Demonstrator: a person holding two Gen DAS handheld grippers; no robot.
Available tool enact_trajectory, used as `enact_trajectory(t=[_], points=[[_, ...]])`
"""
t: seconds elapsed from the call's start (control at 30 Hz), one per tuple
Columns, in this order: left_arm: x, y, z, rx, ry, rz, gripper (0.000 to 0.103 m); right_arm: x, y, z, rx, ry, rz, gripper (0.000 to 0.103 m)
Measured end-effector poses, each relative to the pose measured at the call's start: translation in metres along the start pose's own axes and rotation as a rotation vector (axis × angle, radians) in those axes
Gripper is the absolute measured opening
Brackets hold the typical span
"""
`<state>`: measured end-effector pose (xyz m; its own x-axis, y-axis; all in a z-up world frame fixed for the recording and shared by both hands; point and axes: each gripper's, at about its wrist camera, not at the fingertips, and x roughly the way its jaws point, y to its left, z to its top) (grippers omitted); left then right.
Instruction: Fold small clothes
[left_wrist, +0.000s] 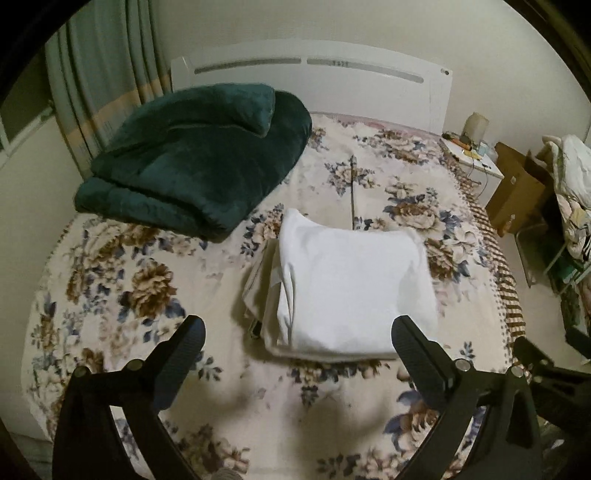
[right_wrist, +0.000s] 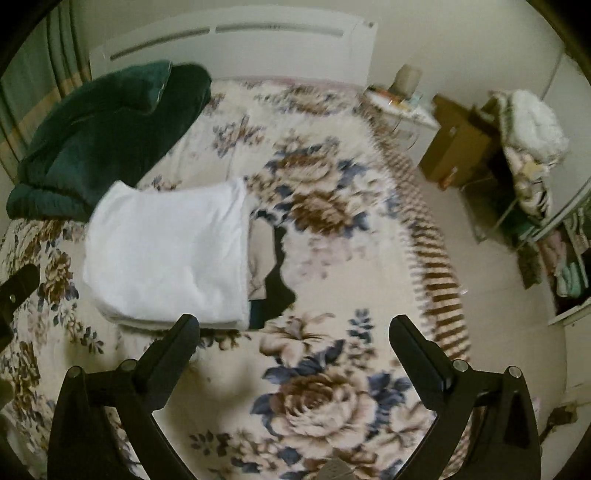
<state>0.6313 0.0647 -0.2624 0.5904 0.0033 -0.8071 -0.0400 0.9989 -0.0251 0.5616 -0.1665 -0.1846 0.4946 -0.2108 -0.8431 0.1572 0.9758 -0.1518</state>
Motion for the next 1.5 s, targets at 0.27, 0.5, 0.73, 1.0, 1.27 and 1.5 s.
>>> enact_trajectory(t=[0.27,0.5,0.73,1.0,1.27,1.5], points=[[-0.117,-0.015,-0.013,0.009,-0.1,0.019,0.103,-0.138,-0.029,-0.025,0.009,-0.136,-0.021,0.103],[-0.205,-0.018,-0.033,0.007,-0.166,0.007,0.103,-0.254,-0.042,-0.056,0.011,-0.237,0.018,0.103],[-0.27,-0.017,-0.053,-0.001,-0.208,0.014,0.103,-0.34,-0.054,-0.085,0.005,-0.311,0.038,0.103],[-0.319,-0.017,-0.075,-0.014,-0.243,0.016,0.103,-0.416,-0.066,-0.117,-0.016,-0.362,0.057,0.103],[-0.351,-0.018,-0.087,-0.003,-0.275,0.016,0.103,-0.463,-0.075,-0.131,-0.013,-0.402,0.062,0.103],[-0.366,-0.018,-0.092,-0.006,-0.3,0.018,0.103,-0.476,-0.079,-0.134,-0.016,-0.416,0.073,0.103]])
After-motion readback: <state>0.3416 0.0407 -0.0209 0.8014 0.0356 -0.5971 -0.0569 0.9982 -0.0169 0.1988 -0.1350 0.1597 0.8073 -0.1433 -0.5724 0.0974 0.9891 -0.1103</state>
